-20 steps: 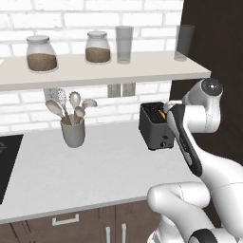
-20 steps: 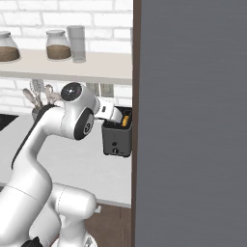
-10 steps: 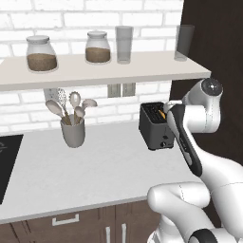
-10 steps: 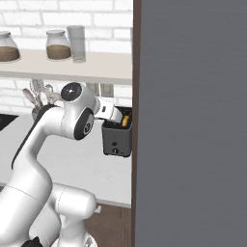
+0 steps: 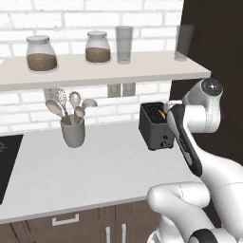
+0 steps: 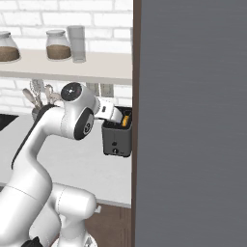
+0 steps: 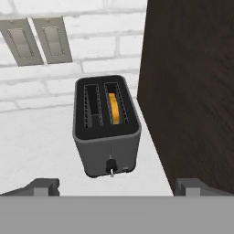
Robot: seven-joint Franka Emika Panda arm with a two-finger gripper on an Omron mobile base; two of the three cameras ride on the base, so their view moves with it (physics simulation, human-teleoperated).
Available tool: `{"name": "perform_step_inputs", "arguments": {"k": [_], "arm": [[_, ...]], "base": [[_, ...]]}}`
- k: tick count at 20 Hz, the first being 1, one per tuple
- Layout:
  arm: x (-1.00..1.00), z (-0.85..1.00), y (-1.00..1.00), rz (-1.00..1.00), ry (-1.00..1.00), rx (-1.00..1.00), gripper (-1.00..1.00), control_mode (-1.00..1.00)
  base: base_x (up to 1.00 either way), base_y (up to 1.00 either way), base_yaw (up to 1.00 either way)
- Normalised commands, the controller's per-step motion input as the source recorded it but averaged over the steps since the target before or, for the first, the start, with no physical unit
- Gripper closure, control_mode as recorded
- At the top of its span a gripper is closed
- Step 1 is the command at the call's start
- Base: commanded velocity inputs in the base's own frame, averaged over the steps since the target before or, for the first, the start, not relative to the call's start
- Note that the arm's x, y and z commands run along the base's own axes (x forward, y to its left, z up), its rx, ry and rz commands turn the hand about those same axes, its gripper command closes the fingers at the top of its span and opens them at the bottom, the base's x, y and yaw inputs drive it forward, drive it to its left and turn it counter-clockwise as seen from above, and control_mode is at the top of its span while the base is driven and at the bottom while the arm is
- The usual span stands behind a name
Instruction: Start the toaster. Once the lever pops up, take the bread to the plate on the dining counter.
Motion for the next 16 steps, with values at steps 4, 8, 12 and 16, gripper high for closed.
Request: {"name": "perform_step_inputs", "arguments": {"k": [4,8,12,16], "arm": [[0.0,0.0,0.0,0.0,0.0,0.0,-1.0,-1.0],[0.0,0.0,0.0,0.0,0.0,0.0,-1.0,-1.0],[0.0,0.0,0.0,0.0,0.0,0.0,-1.0,-1.0],[0.0,0.0,0.0,0.0,0.0,0.0,-1.0,-1.0]], "base": [[0.0,0.0,0.0],[0.0,0.0,0.0],[0.0,0.0,0.0],[0.0,0.0,0.0]]}}
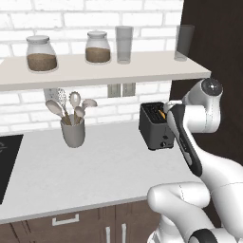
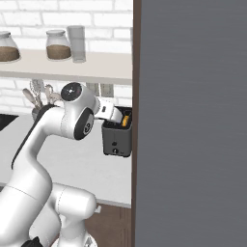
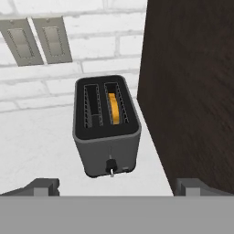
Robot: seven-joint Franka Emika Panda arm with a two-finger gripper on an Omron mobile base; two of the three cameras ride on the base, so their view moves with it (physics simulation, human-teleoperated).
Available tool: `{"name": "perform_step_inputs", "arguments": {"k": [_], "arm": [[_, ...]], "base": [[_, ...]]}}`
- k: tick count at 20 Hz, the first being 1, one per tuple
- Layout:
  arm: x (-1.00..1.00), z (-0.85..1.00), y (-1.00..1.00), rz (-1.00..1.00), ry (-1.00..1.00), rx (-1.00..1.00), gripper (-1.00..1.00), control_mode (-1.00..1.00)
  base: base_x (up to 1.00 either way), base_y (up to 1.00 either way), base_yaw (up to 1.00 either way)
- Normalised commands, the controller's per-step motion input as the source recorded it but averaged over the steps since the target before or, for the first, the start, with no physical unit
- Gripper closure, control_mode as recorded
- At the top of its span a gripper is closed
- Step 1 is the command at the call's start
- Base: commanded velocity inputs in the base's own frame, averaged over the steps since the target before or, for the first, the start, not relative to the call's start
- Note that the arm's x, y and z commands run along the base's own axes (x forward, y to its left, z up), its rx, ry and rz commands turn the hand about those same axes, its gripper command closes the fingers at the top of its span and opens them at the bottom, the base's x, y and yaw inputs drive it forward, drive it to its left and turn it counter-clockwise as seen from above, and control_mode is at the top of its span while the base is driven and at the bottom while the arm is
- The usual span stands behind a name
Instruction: Start the toaster. Once the lever pops up, take the bread to the plate on the dining counter.
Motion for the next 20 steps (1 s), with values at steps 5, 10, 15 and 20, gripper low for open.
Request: {"name": "perform_step_inputs", "arguments": {"k": [5,10,15,20], "arm": [[0.0,0.0,0.0,0.0,0.0,0.0,-1.0,-1.0],[0.0,0.0,0.0,0.0,0.0,0.0,-1.0,-1.0],[0.0,0.0,0.0,0.0,0.0,0.0,-1.0,-1.0],[0.0,0.0,0.0,0.0,0.0,0.0,-1.0,-1.0]], "base": [[0.0,0.0,0.0],[0.0,0.0,0.0],[0.0,0.0,0.0],[0.0,0.0,0.0]]}}
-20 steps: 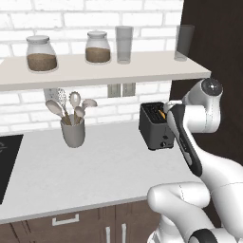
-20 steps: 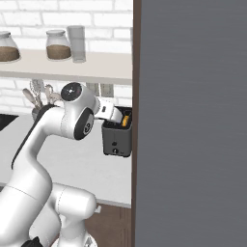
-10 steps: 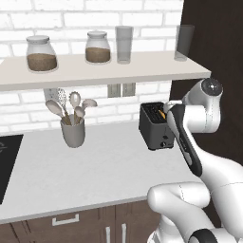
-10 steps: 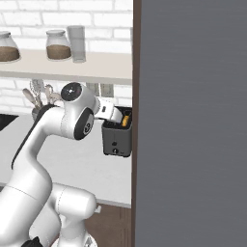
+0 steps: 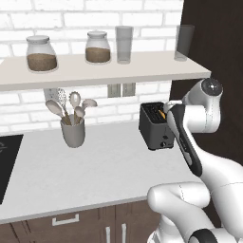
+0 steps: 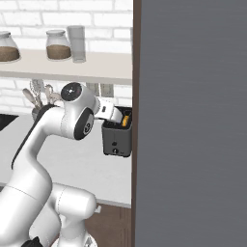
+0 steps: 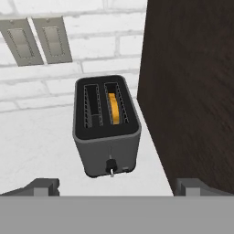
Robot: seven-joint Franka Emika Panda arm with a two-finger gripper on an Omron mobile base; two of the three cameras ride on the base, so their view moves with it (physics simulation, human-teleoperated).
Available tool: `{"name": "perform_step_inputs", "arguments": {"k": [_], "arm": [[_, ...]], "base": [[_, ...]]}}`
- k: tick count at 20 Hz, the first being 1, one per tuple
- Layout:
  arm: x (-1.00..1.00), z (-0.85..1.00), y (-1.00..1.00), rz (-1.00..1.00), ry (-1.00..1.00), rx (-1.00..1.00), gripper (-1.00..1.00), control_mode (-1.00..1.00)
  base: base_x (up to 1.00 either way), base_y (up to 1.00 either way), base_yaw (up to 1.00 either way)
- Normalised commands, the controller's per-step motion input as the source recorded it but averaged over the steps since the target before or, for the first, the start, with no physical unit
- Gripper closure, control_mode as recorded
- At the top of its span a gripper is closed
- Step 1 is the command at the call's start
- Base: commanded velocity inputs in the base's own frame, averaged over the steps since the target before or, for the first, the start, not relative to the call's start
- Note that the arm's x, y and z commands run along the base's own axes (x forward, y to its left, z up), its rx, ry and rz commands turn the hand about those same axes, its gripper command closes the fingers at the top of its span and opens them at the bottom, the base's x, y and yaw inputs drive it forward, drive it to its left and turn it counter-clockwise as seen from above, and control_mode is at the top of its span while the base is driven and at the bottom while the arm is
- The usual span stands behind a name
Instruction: Start the toaster. Once the lever pops up, take the bread to the plate on the dining counter.
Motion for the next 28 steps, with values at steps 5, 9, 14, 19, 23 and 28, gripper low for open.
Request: {"name": "perform_step_inputs", "arguments": {"k": [5,9,14,19,23,28], "arm": [[0.0,0.0,0.0,0.0,0.0,0.0,-1.0,-1.0],[0.0,0.0,0.0,0.0,0.0,0.0,-1.0,-1.0],[0.0,0.0,0.0,0.0,0.0,0.0,-1.0,-1.0],[0.0,0.0,0.0,0.0,0.0,0.0,-1.0,-1.0],[0.0,0.0,0.0,0.0,0.0,0.0,-1.0,-1.0],[0.0,0.0,0.0,0.0,0.0,0.0,-1.0,-1.0]], "base": [[0.0,0.0,0.0],[0.0,0.0,0.0],[0.0,0.0,0.0],[0.0,0.0,0.0],[0.0,0.0,0.0],[0.0,0.0,0.0]]}}
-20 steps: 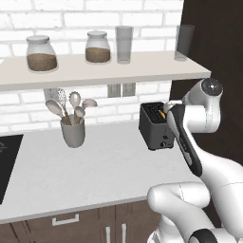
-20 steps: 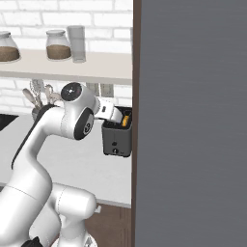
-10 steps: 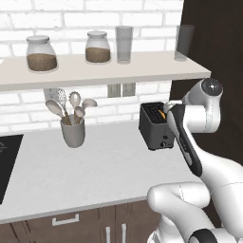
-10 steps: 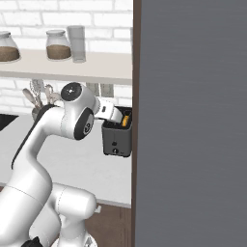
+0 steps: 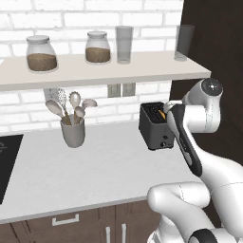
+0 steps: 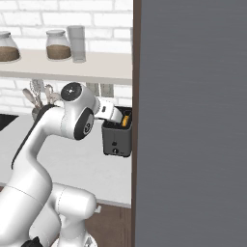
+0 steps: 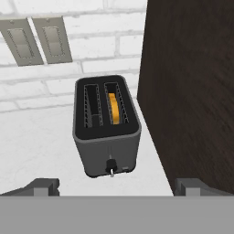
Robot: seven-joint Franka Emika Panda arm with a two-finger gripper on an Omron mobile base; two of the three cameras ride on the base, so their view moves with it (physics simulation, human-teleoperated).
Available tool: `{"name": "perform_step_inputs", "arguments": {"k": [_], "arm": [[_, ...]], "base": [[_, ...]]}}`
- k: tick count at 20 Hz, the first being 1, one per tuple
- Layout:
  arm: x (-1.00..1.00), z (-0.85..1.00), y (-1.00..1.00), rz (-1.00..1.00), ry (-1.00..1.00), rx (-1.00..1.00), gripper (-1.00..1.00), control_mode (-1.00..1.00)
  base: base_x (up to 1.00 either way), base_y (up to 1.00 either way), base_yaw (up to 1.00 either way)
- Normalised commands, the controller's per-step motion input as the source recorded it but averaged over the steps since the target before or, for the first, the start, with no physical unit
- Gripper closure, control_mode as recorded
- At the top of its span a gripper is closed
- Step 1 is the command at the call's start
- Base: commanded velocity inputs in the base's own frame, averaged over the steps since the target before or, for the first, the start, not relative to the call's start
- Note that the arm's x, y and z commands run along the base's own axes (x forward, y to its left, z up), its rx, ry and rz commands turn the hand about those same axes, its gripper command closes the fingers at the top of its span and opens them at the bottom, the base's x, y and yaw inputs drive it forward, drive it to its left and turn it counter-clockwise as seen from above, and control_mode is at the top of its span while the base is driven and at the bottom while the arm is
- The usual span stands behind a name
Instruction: Start the toaster. Once the lever pops up, take the bread to the plate on the dining counter.
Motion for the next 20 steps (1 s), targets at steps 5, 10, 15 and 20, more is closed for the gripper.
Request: {"name": "perform_step_inputs", "arguments": {"k": [5,10,15,20], "arm": [[0.0,0.0,0.0,0.0,0.0,0.0,-1.0,-1.0],[0.0,0.0,0.0,0.0,0.0,0.0,-1.0,-1.0],[0.0,0.0,0.0,0.0,0.0,0.0,-1.0,-1.0],[0.0,0.0,0.0,0.0,0.0,0.0,-1.0,-1.0]], "base": [[0.0,0.0,0.0],[0.0,0.0,0.0],[0.0,0.0,0.0],[0.0,0.0,0.0]]}}
